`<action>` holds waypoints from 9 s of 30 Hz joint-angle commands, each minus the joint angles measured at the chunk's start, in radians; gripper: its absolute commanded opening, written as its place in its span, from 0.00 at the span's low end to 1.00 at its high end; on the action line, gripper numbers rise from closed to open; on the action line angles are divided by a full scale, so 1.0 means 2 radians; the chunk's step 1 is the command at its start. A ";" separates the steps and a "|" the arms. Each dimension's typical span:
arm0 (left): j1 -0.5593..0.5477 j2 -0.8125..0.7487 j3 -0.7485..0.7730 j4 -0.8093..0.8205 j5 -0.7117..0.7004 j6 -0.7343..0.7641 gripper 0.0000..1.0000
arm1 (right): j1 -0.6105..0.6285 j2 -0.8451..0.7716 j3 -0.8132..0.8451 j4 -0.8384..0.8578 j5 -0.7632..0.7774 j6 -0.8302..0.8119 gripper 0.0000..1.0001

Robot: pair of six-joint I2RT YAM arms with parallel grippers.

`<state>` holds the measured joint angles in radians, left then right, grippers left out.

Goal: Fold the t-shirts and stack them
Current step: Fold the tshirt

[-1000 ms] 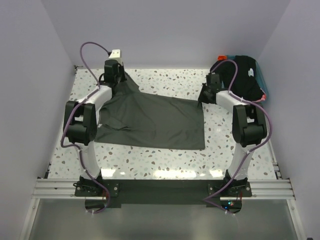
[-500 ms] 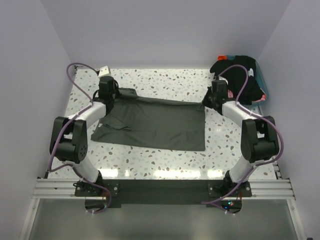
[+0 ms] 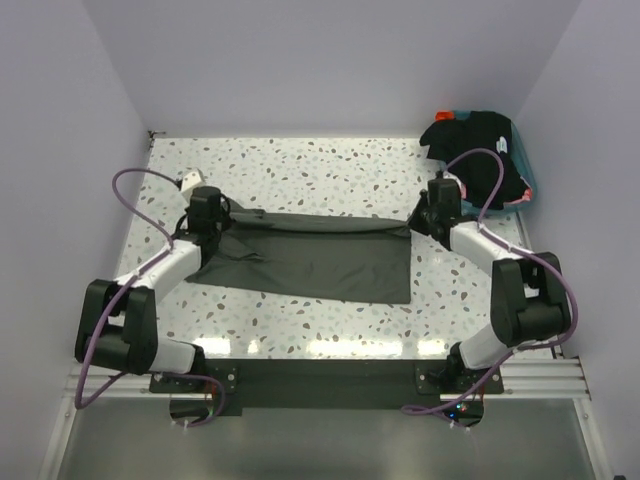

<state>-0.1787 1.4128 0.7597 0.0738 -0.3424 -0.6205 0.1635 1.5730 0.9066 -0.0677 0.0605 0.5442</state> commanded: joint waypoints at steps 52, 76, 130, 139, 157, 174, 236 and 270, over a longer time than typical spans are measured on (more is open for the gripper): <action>-0.067 0.131 0.097 -0.082 0.067 0.013 0.11 | 0.064 -0.003 0.002 -0.075 0.043 -0.020 0.42; -0.069 0.007 -0.021 -0.065 0.085 0.009 0.00 | 0.064 -0.037 -0.011 -0.086 0.045 -0.017 0.52; -0.111 0.073 0.062 -0.095 -0.021 -0.118 0.00 | 0.065 -0.032 -0.009 -0.089 0.060 -0.021 0.54; -0.111 0.015 0.037 -0.107 -0.029 -0.101 0.00 | 0.064 -0.042 -0.021 -0.088 0.064 -0.020 0.54; -0.111 -0.011 -0.023 -0.089 -0.001 -0.083 0.00 | 0.064 -0.052 -0.049 -0.083 0.069 -0.011 0.53; -0.111 0.020 0.001 -0.081 0.005 -0.076 0.00 | 0.065 -0.043 -0.052 -0.080 0.065 -0.003 0.10; -0.110 0.023 0.012 -0.096 0.007 -0.063 0.00 | 0.061 -0.107 -0.051 -0.136 0.071 -0.013 0.00; -0.066 0.055 0.063 -0.213 -0.063 -0.226 0.22 | 0.117 0.039 0.069 -0.168 0.086 -0.071 0.58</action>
<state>-0.3431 1.4570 0.8307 -0.3332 -0.4419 -0.9943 0.3985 1.6302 1.0317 -0.4229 0.2180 0.4171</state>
